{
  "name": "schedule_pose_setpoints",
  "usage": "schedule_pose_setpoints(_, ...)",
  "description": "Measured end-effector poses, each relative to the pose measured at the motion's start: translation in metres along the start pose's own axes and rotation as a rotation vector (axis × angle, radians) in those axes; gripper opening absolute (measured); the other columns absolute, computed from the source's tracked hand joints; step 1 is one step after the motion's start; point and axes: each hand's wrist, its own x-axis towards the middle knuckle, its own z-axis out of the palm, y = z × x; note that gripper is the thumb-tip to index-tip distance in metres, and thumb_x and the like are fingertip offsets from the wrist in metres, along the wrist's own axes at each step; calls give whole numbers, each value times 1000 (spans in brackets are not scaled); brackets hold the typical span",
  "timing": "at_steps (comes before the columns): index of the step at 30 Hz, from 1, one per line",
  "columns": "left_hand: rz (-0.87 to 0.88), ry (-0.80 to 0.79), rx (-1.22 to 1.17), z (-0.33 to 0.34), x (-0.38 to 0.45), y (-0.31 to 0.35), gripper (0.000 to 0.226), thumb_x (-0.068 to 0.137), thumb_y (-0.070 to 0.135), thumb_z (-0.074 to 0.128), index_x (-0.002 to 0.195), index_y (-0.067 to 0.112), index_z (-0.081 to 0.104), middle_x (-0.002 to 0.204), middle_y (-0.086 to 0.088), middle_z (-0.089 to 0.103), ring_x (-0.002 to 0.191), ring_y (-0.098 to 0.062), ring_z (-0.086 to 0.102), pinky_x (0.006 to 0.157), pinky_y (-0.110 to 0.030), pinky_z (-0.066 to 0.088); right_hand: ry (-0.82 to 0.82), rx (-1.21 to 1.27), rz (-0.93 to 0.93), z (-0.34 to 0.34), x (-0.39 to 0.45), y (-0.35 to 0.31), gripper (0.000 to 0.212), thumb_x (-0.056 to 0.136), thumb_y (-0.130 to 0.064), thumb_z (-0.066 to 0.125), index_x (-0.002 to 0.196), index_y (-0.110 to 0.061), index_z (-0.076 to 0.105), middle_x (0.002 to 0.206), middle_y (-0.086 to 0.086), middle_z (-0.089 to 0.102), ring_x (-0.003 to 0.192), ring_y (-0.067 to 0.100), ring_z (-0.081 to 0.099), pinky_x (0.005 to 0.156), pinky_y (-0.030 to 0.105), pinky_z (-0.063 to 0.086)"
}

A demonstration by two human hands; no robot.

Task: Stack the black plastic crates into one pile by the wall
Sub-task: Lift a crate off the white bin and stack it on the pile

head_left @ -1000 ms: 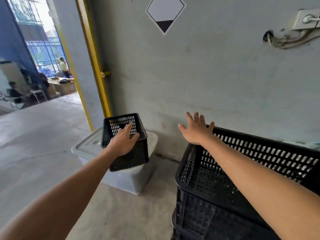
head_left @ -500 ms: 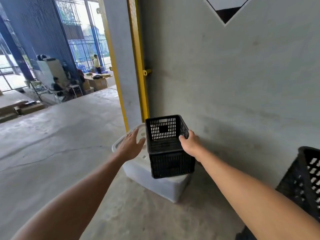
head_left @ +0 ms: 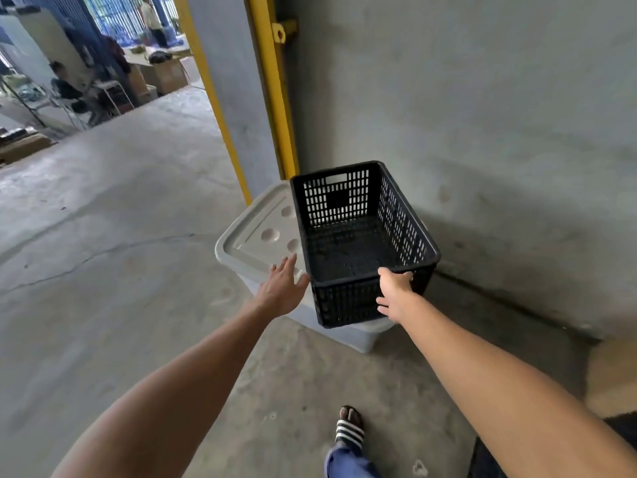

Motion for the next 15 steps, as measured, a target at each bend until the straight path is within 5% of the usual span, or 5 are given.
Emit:
schedule_pose_setpoints(6,24,-134,5,27,91,-1,66,105,38,28,160,16,-1,167,-7,-3,153,-28,-12,122,-42,-8,207,316,205,35,91,-16,65,96,-29,50,154,-18,21,121,13,58,90,28,61,79,43,51)
schedule_pose_setpoints(11,-21,-239,103,38,147,-26,76,101,48,31,158,19,-10,166,-4,-15,150,-31,-21,122,-53,2,445,381,205,49,130,-26,40,94,-3,32,133,-5,40,87,14,61,52,21,54,57,34,52)
schedule_pose_setpoints(15,43,-173,175,28,202,-31,78,101,50,33,158,20,-12,166,-4,-18,149,-31,-22,123,-54,5,603,305,157,50,147,-22,31,99,-10,31,130,-7,35,118,24,60,62,30,55,34,24,43)
